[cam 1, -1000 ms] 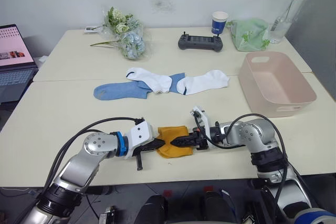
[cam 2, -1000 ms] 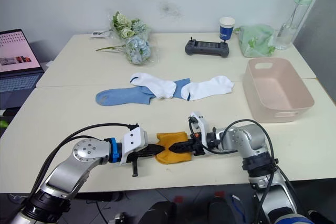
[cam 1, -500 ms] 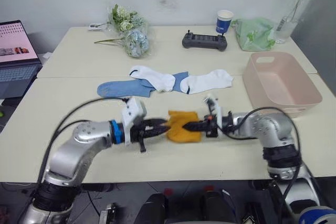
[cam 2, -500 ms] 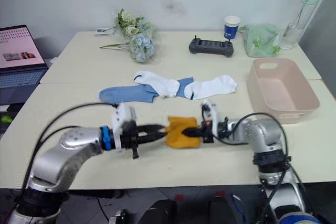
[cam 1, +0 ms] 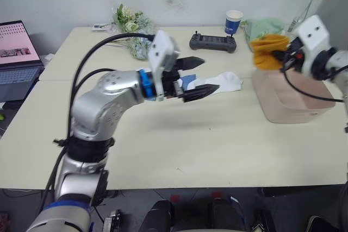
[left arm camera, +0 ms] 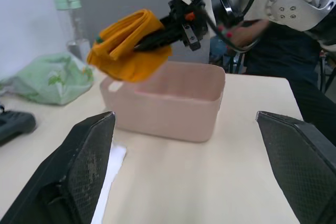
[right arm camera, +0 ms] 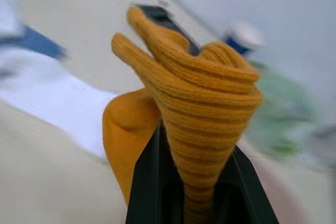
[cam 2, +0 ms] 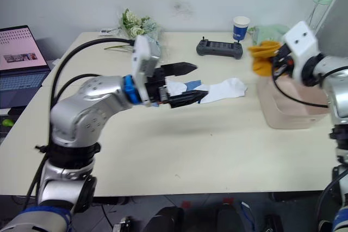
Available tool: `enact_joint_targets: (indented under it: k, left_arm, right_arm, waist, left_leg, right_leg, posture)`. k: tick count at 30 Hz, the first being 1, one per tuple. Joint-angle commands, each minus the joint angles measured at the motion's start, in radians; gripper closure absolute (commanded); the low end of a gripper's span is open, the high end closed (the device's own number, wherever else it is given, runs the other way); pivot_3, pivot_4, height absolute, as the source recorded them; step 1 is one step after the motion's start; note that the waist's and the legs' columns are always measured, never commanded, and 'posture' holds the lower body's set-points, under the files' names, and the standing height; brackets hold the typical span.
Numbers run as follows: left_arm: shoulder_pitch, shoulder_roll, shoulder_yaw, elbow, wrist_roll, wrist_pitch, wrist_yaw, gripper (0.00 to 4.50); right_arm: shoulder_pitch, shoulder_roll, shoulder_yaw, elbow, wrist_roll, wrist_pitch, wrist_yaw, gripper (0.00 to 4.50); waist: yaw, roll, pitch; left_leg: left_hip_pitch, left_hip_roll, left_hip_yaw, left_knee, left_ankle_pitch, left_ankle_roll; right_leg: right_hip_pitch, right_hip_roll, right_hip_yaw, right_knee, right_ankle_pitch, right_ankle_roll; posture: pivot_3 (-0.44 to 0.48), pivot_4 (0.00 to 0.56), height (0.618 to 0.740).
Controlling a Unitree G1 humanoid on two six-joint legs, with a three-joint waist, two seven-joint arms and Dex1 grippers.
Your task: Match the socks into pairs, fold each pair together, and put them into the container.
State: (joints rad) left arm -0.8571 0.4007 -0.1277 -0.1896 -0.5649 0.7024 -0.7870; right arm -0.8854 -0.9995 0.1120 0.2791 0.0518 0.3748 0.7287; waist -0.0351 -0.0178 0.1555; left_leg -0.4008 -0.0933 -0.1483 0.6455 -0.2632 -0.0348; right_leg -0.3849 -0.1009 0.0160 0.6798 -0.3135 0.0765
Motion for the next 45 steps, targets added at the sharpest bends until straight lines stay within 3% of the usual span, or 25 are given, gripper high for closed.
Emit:
enact_joint_targets:
  k: [1,5,13,20,22,26,29,34,35,38,45]
  left_arm:
    - [-0.058,-0.063,-0.011,0.033,0.013,-0.036,0.011,0.01]
    - [-0.073,-0.096,-0.055,0.059,0.056,-0.061,-0.007,0.01]
    - [-0.040,-0.112,-0.080,0.027,0.090,-0.060,-0.014,0.01]
    - [-0.001,-0.091,-0.075,-0.005,0.106,-0.058,-0.010,0.00]
    - [0.002,-0.087,-0.072,-0.007,0.105,-0.057,-0.011,0.00]
    - [-0.003,-0.074,-0.065,0.012,0.113,-0.071,-0.023,0.00]
    - [-0.008,-0.067,-0.057,0.026,0.115,-0.081,-0.029,0.00]
    - [-0.021,-0.083,-0.063,0.040,0.116,-0.100,-0.044,0.00]
    - [-0.026,-0.090,-0.066,0.041,0.114,-0.101,-0.046,0.00]
    - [-0.041,-0.102,-0.069,0.052,0.119,-0.106,-0.052,0.00]
    - [-0.056,-0.113,-0.073,0.063,0.130,-0.109,-0.052,0.00]
  right_arm:
    - [-0.052,-0.032,0.085,0.165,-0.169,-0.260,0.024,4.50]
    - [-0.116,-0.037,0.215,0.410,-0.370,-0.505,0.010,4.50]
    - [-0.211,0.024,0.326,0.689,-0.537,-0.704,0.059,4.50]
    - [-0.251,0.017,0.319,0.746,-0.551,-0.763,0.165,2.05]
    - [-0.257,0.006,0.292,0.722,-0.513,-0.745,0.246,1.33]
    - [-0.246,-0.059,0.211,0.579,-0.371,-0.605,0.563,0.02]
    - [-0.248,-0.109,0.169,0.486,-0.334,-0.515,0.653,0.02]
    - [-0.281,-0.073,0.155,0.547,-0.389,-0.518,0.485,0.02]
    - [-0.282,-0.063,0.160,0.572,-0.399,-0.533,0.459,0.19]
    - [-0.288,-0.033,0.189,0.652,-0.444,-0.592,0.386,0.97]
    - [-0.292,0.065,0.273,0.814,-0.565,-0.682,0.212,3.48]
  waist:
    - [-0.007,0.000,0.000]
    - [-0.021,0.000,0.000]
    - [-0.023,0.000,0.001]
    - [-0.020,0.000,0.001]
    - [-0.020,0.001,0.001]
    - [-0.018,0.001,0.001]
    - [-0.016,0.002,0.002]
    - [-0.018,0.002,0.002]
    - [-0.017,0.002,0.001]
    - [-0.013,0.002,0.002]
    - [-0.016,0.002,0.002]
  left_leg:
    - [0.000,0.000,0.001,0.000,0.000,0.000]
    - [0.000,0.001,0.004,0.000,0.000,0.000]
    - [0.000,0.001,0.006,0.000,0.000,0.000]
    - [0.000,0.001,0.002,0.000,0.000,0.000]
    - [0.000,0.000,0.002,0.000,0.000,0.000]
    - [0.000,0.000,0.002,0.000,0.000,0.000]
    - [0.000,0.001,0.001,0.000,0.000,0.000]
    - [0.001,0.001,0.000,0.000,0.000,0.000]
    - [0.001,0.001,0.000,0.000,0.000,0.000]
    - [0.000,0.000,0.000,0.000,0.000,0.000]
    - [0.000,0.000,0.000,0.000,0.000,0.000]
  right_leg:
    - [0.000,0.000,0.000,0.000,0.000,0.000]
    - [-0.001,0.000,0.002,0.001,0.000,0.000]
    - [-0.002,0.000,0.004,0.001,0.000,0.000]
    - [-0.002,0.000,0.004,0.001,0.000,0.000]
    - [-0.002,0.000,0.004,0.001,0.000,0.000]
    - [-0.002,0.000,0.004,0.001,0.000,0.000]
    - [-0.002,0.000,0.003,0.000,0.000,0.000]
    - [-0.002,0.000,0.004,0.001,0.000,0.000]
    - [-0.002,0.000,0.004,0.001,0.000,0.000]
    - [-0.002,0.000,0.004,0.001,0.000,0.000]
    - [-0.002,-0.001,0.004,0.001,0.000,0.000]
  posture:
    - [0.000,0.150,0.740]
    - [0.000,0.150,0.740]
    - [0.000,0.150,0.740]
    - [0.000,0.150,0.740]
    - [0.000,0.150,0.740]
    - [0.000,0.150,0.740]
    - [0.000,0.150,0.740]
    - [0.000,0.150,0.740]
    - [0.000,0.150,0.740]
    - [0.000,0.150,0.740]
    - [0.000,0.150,0.740]
